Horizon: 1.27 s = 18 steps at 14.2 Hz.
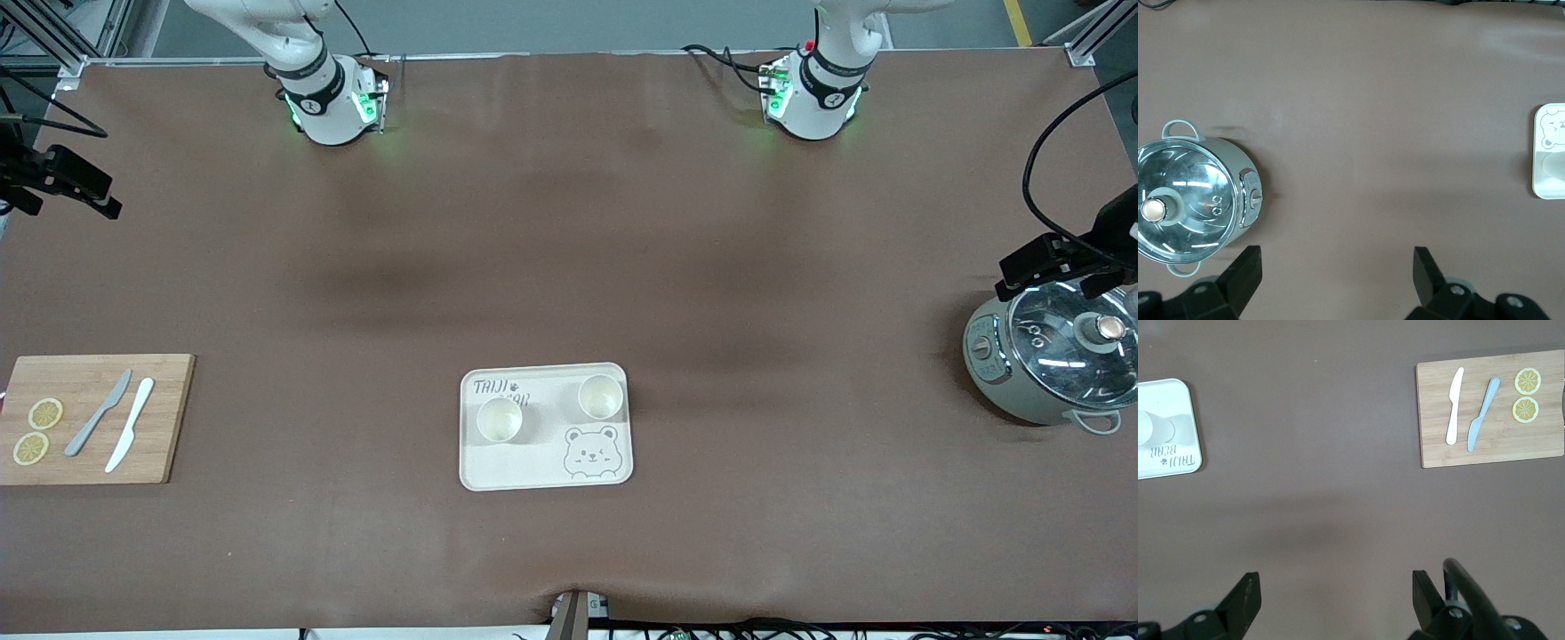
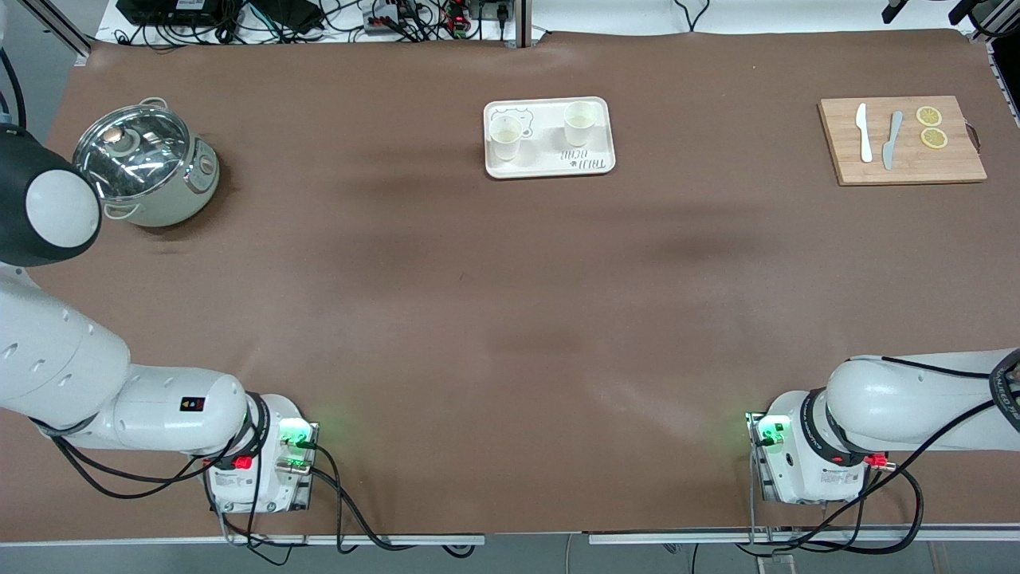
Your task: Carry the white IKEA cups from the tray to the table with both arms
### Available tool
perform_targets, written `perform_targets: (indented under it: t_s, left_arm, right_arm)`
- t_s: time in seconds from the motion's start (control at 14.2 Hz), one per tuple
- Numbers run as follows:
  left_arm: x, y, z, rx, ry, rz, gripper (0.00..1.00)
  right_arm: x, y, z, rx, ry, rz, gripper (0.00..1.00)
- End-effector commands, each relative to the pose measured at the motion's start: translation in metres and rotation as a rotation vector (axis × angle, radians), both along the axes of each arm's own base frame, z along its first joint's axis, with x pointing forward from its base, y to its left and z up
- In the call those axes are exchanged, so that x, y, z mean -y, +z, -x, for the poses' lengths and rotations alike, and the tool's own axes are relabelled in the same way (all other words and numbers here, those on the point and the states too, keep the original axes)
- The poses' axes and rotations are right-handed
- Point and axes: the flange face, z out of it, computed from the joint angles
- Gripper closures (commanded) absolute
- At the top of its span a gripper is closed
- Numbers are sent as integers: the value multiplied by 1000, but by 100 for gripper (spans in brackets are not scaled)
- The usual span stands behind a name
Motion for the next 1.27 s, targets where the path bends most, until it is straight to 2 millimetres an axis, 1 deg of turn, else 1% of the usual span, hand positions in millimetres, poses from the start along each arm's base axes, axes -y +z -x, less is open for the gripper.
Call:
perform_targets:
  t_s: [0.0, 0.14, 0.35, 0.42, 0.49, 0.56, 0.64, 0.71, 0.78, 0.92, 0.99, 1.13, 1.2]
  left_arm:
    - [-2, 2, 1, -8, -10, 9, 0]
    - [-1, 2, 1, -8, -11, 17, 0]
    - [1, -9, -2, -29, -15, 17, 0]
    - [6, -18, -3, -46, -32, 16, 0]
    - [10, -31, -3, -72, -33, 17, 0]
    - [18, -46, -6, -97, -42, 17, 0]
    - [26, -56, -8, -111, -54, 18, 0]
    - [33, -65, -12, -116, -64, 20, 0]
    - [45, -75, -16, -124, -80, 20, 0]
    - [59, -89, -23, -128, -95, 41, 0]
    - [72, -94, -24, -133, -108, 58, 0]
    - [93, -113, -33, -134, -48, 84, 0]
    - [112, -121, -36, -124, -24, 85, 0]
  right_arm:
    - [2, -1, 1, 5, 3, 3, 0]
    - [2, -1, 1, 3, 3, 3, 0]
    - [2, 0, 1, 5, 5, 3, 0]
    - [2, -1, 0, 2, 5, 3, 0]
    - [2, 0, 0, 2, 5, 3, 0]
    - [1, 5, 0, 9, 8, 3, 0]
    - [0, 5, -2, 14, 9, 0, 0]
    - [-13, 2, -5, 10, 35, 0, 0]
    - [-33, 4, -7, 14, 75, 0, 0]
    - [-67, -8, -17, -4, 136, -4, 0]
    - [-85, -16, -28, -6, 173, -1, 0]
    - [-142, -38, -51, 29, 257, 12, 0]
    - [-161, -51, -61, 49, 267, 6, 0]
